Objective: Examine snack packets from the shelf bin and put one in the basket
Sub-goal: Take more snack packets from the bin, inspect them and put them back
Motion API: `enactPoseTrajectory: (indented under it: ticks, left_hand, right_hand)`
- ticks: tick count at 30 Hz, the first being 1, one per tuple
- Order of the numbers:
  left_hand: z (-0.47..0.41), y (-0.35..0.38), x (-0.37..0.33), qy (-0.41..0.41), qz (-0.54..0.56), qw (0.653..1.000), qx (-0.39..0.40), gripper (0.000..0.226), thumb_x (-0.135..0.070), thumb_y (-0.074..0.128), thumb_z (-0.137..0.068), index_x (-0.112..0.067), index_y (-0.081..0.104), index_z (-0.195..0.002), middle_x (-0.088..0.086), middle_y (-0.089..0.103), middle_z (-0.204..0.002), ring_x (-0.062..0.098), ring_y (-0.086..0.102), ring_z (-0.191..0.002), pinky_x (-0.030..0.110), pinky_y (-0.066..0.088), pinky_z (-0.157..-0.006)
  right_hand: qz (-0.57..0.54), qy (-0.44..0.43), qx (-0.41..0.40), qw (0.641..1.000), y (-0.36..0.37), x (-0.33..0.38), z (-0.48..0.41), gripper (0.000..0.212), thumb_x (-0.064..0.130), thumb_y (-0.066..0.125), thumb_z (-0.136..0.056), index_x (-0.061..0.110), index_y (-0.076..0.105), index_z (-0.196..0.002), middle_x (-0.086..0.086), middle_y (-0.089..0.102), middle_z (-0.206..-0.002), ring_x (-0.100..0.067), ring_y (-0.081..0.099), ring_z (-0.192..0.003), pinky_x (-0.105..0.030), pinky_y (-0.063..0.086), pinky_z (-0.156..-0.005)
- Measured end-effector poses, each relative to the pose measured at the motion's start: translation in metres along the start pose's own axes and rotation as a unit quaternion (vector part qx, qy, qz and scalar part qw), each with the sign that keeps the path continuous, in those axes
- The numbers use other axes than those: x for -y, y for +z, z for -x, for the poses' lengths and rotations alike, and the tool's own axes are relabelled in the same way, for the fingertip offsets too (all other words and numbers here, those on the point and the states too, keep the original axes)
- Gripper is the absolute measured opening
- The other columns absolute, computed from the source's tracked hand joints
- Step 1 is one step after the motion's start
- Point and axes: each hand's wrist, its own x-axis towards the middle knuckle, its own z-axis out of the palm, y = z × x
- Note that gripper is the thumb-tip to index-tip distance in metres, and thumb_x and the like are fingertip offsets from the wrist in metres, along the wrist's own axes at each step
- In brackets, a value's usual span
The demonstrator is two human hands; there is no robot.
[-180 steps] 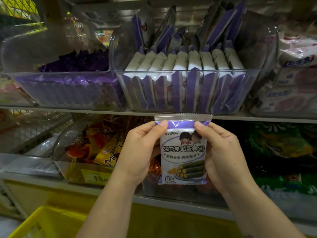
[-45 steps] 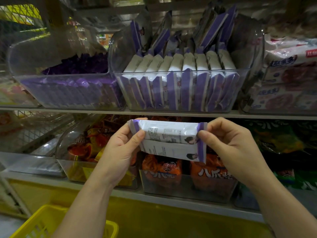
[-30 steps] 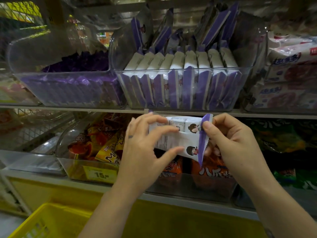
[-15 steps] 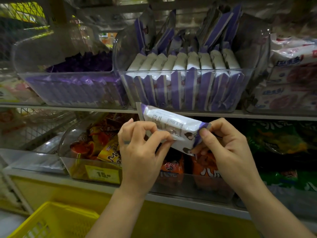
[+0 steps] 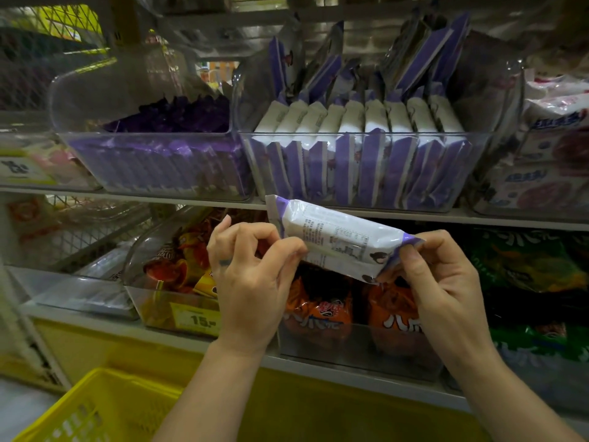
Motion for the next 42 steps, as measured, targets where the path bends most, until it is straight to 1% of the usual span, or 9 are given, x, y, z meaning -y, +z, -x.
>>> enactPoseTrajectory:
  ticks: [6, 11, 16, 21, 25, 27, 31, 37, 42]
  left_hand:
    - [-0.001, -0.003, -0.004, -0.018, 0.021, 1.0, -0.006, 0.015, -0.029, 0.06, -0.094, -0.019, 0.07, -0.088, 0.003, 0.053, -0.093, 0.024, 0.045, -0.097, 0.044, 0.039, -0.103]
    - [-0.02, -0.012, -0.027, -0.137, 0.094, 0.986, -0.002, 0.028, -0.026, 0.067, -0.087, -0.011, 0.065, -0.111, 0.004, 0.051, -0.112, 0.017, 0.045, -0.109, 0.012, 0.028, -0.099]
    - [-0.063, -0.021, -0.06, -0.297, 0.31, 0.903, -0.03, 0.036, -0.04, 0.066, -0.088, -0.029, 0.046, -0.116, -0.006, 0.052, -0.119, 0.012, 0.054, -0.113, 0.025, 0.049, -0.093]
    - [-0.102, -0.023, -0.078, -0.316, 0.45, 0.833, 0.067, 0.042, -0.026, 0.065, -0.092, -0.035, 0.042, -0.126, -0.009, 0.059, -0.119, -0.009, 0.063, -0.098, 0.009, 0.05, -0.073]
    - [-0.129, -0.026, -0.071, -0.328, 0.446, 0.827, 0.098, 0.055, -0.017, 0.064, -0.093, -0.033, 0.038, -0.138, -0.005, 0.063, -0.122, -0.002, 0.067, -0.096, 0.017, 0.055, -0.075]
    - [-0.142, -0.028, -0.063, -0.327, 0.401, 0.849, 0.11, 0.051, -0.022, 0.066, -0.091, -0.036, 0.043, -0.135, -0.008, 0.064, -0.119, -0.003, 0.066, -0.097, 0.016, 0.054, -0.076]
    - [-0.168, -0.027, -0.054, -0.32, 0.348, 0.862, 0.181, 0.051, -0.027, 0.07, -0.089, -0.039, 0.047, -0.133, -0.015, 0.064, -0.109, -0.009, 0.064, -0.089, 0.007, 0.05, -0.067]
    - [-0.197, -0.015, -0.054, -0.262, 0.314, 0.881, 0.236, 0.048, -0.035, 0.07, -0.086, -0.038, 0.051, -0.13, -0.014, 0.066, -0.101, -0.006, 0.066, -0.081, 0.005, 0.046, -0.059]
    - [-0.219, -0.002, -0.047, -0.213, 0.383, 0.841, 0.316, 0.057, -0.056, 0.059, -0.081, -0.039, 0.046, -0.133, -0.009, 0.07, -0.111, -0.002, 0.065, -0.099, 0.018, 0.051, -0.084]
  right_hand:
    - [-0.01, 0.001, -0.014, 1.0, 0.004, 0.003, 0.001, 0.015, 0.027, 0.052, -0.089, 0.032, 0.061, -0.079, -0.005, 0.069, -0.077, -0.019, 0.068, -0.074, -0.026, 0.057, -0.067]
    - [-0.036, -0.016, -0.062, 0.997, 0.013, 0.024, -0.001, 0.014, 0.037, 0.052, -0.09, 0.034, 0.059, -0.079, -0.001, 0.068, -0.076, -0.019, 0.066, -0.07, -0.031, 0.057, -0.067]
    - [-0.175, -0.008, -0.119, 0.977, 0.026, 0.059, -0.021, 0.023, 0.025, 0.046, -0.1, 0.031, 0.057, -0.08, 0.004, 0.07, -0.087, -0.012, 0.067, -0.079, -0.024, 0.055, -0.066]
    - [-0.289, 0.067, -0.134, 0.946, 0.042, 0.092, -0.047, 0.01, 0.015, 0.043, -0.102, 0.016, 0.052, -0.098, 0.0, 0.074, -0.077, -0.01, 0.069, -0.063, -0.019, 0.055, -0.058]
    - [-0.186, 0.103, -0.087, 0.973, 0.036, 0.104, -0.07, 0.018, 0.011, 0.053, -0.098, 0.026, 0.047, -0.107, 0.005, 0.075, -0.078, -0.007, 0.07, -0.064, -0.018, 0.053, -0.055]
    - [-0.012, 0.058, -0.03, 0.998, 0.025, 0.108, -0.08, 0.043, 0.015, 0.064, -0.091, 0.035, 0.041, -0.122, 0.012, 0.067, -0.108, -0.001, 0.067, -0.09, -0.02, 0.055, -0.073]
    - [0.338, -0.142, 0.088, 0.926, 0.01, 0.122, -0.101, 0.086, 0.032, 0.074, -0.081, 0.051, 0.015, -0.14, 0.012, 0.025, -0.151, -0.009, 0.027, -0.14, -0.031, 0.03, -0.111]
    - [0.466, -0.136, 0.22, 0.846, 0.001, 0.135, -0.147, 0.089, 0.059, 0.066, -0.076, 0.054, 0.011, -0.146, 0.016, 0.022, -0.152, -0.01, 0.043, -0.129, -0.038, 0.047, -0.1]
    - [0.358, -0.103, 0.2, 0.906, -0.009, 0.134, -0.177, 0.068, 0.035, 0.07, -0.084, 0.042, 0.034, -0.141, 0.008, 0.046, -0.139, -0.008, 0.054, -0.119, -0.031, 0.049, -0.097]
